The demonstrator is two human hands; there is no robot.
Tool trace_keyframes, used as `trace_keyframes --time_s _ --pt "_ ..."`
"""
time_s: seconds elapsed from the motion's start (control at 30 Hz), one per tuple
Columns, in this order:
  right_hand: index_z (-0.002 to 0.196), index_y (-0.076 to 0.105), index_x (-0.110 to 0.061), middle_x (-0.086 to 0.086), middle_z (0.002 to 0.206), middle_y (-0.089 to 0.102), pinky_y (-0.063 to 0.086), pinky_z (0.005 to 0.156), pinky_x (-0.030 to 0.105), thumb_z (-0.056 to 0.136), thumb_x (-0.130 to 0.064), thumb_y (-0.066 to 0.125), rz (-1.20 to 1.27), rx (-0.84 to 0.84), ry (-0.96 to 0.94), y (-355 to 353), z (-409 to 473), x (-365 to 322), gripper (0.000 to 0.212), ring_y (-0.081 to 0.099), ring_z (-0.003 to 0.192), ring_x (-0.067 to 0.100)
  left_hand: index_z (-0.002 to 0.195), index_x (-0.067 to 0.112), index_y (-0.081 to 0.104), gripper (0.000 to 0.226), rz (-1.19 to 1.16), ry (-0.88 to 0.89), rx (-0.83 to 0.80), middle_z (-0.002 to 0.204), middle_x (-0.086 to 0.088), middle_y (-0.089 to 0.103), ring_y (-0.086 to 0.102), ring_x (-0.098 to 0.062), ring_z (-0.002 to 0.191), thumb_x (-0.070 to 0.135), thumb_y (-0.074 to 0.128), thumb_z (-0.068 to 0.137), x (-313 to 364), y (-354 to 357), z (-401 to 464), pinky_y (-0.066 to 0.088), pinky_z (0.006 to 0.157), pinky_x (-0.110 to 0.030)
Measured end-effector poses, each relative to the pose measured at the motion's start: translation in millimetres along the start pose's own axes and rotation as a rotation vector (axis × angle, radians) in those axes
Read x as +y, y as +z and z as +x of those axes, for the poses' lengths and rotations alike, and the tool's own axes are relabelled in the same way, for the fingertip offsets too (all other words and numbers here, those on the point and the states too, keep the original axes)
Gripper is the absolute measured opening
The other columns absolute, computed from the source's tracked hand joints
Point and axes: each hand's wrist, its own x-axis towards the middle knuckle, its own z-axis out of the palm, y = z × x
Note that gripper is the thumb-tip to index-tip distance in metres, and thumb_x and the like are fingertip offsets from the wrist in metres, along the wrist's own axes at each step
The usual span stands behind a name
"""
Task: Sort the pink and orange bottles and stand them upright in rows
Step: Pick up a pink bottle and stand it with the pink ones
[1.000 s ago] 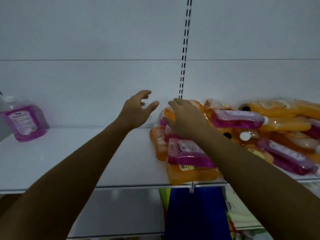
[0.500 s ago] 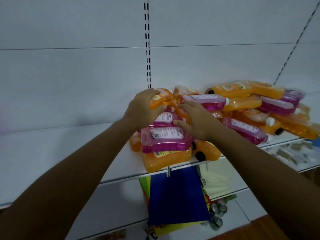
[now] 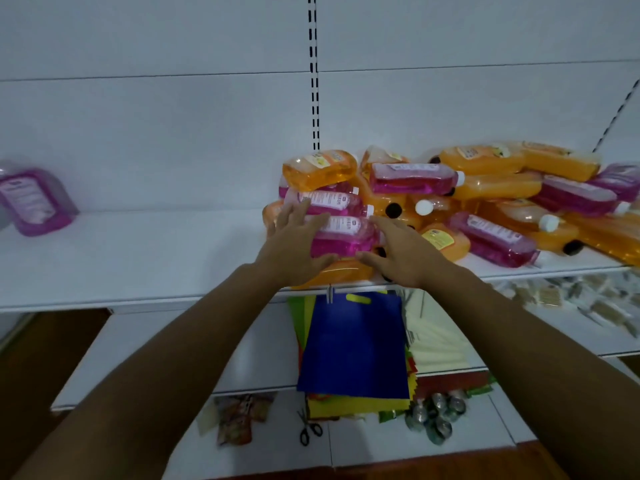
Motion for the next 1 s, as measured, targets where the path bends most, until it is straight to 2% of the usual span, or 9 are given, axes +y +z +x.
trace_keyframes --time_s 0.07,0.17,0.3,0.5,0.57,0.67,0.73,0.83,1.0 --pt "0.138 0.039 -0.025 0.001 0.132 0.054 0.046 0.099 0.043 0.085 -0.058 0.060 0.083 0.016 0.021 2.1 0.9 -2.1 0.066 0.051 0.121 0.022 0.149 0.029 0.025 0.092 -0.079 -0.069 -0.005 0.157 -0.008 0.021 0.022 -0.035 0.143 0.076 0.054 0.075 -1.3 1.9 -0.6 0.035 0.108 -0.060" --pt "0.134 0.042 -0.020 0.002 0.127 0.057 0.049 0.095 0.040 0.084 -0.050 0.065 0.158 0.018 0.053 4.6 5.4 -3.8 0.062 0.057 0.114 0.022 0.150 0.024 0.026 0.086 -0.226 -0.120 -0.014 0.155 -0.009 0.022 0.032 -0.032 0.139 0.053 0.069 0.081 -2.1 3.4 -0.9 0.043 0.105 -0.053" --pt "0.133 0.047 -0.010 0.005 0.128 0.057 0.039 0.087 0.022 0.087 -0.027 0.070 0.201 0.064 0.047 8.8 9.2 -5.4 0.054 0.055 0.116 0.020 0.145 0.019 0.038 0.075 -0.306 -0.091 0.038 0.148 -0.008 0.035 0.039 -0.027 0.134 0.037 0.074 0.082 -2.5 1.3 -2.8 0.044 0.106 -0.046" --pt "0.134 0.051 -0.018 0.006 0.131 0.052 0.040 0.104 0.038 0.084 -0.049 0.065 0.216 0.255 -0.031 2.0 14.7 -13.2 0.061 0.046 0.122 0.020 0.142 0.015 0.042 0.066 -0.403 -0.118 0.133 0.141 -0.007 0.047 0.050 -0.024 0.125 0.039 0.069 0.087 -2.7 -8.4 -16.1 0.050 0.100 -0.042" --pt "0.134 0.052 -0.017 0.007 0.131 0.052 0.039 0.100 0.033 0.085 -0.050 0.064 0.259 0.325 -0.052 -3.6 15.9 -30.1 0.060 0.046 0.122 0.020 0.138 0.019 0.046 0.073 -0.497 -0.116 0.152 0.130 -0.002 0.055 0.057 -0.017 0.112 0.043 0.077 0.077 -4.6 -17.6 -24.7 0.054 0.088 -0.027" --pt "0.130 0.054 -0.017 0.006 0.127 0.053 0.045 0.095 0.034 0.087 -0.048 0.064 0.352 0.415 -0.129 -4.3 21.9 -62.1 0.054 0.050 0.115 0.019 0.133 0.017 0.051 0.078 -0.497 -0.154 0.183 0.116 0.005 0.058 0.056 -0.009 0.098 0.040 0.086 0.066 -12.2 -33.5 -40.1 0.042 0.076 -0.008" --pt "0.131 0.050 -0.013 0.002 0.123 0.055 0.046 0.092 0.028 0.089 -0.042 0.064 0.470 0.417 -0.188 -0.8 28.0 -83.3 0.053 0.053 0.110 0.016 0.126 0.015 0.056 0.066 -0.527 -0.244 0.240 0.112 0.004 0.063 0.059 -0.013 0.094 0.034 0.085 0.070 -26.3 -42.3 -52.9 0.044 0.075 -0.012" --pt "0.134 0.046 -0.013 -0.008 0.114 0.053 0.047 0.084 0.011 0.087 -0.034 0.069 0.675 0.277 -0.242 7.0 41.4 -113.1 0.057 0.053 0.100 0.004 0.118 0.012 0.058 0.052 -0.772 -0.405 0.256 0.104 -0.003 0.067 0.067 -0.022 0.090 0.027 0.082 0.075 -51.7 -54.5 -79.2 0.059 0.075 -0.037" --pt "0.146 0.033 -0.028 -0.003 0.127 0.052 0.052 0.094 0.038 0.081 -0.030 0.076 0.718 -0.069 -0.381 50.1 75.8 -166.8 0.078 0.056 0.112 0.014 0.120 0.007 0.048 0.050 -1.105 -0.626 0.259 0.106 -0.013 0.067 0.071 -0.024 0.088 0.017 0.075 0.079 -97.5 -72.7 -129.8 0.060 0.078 -0.043"
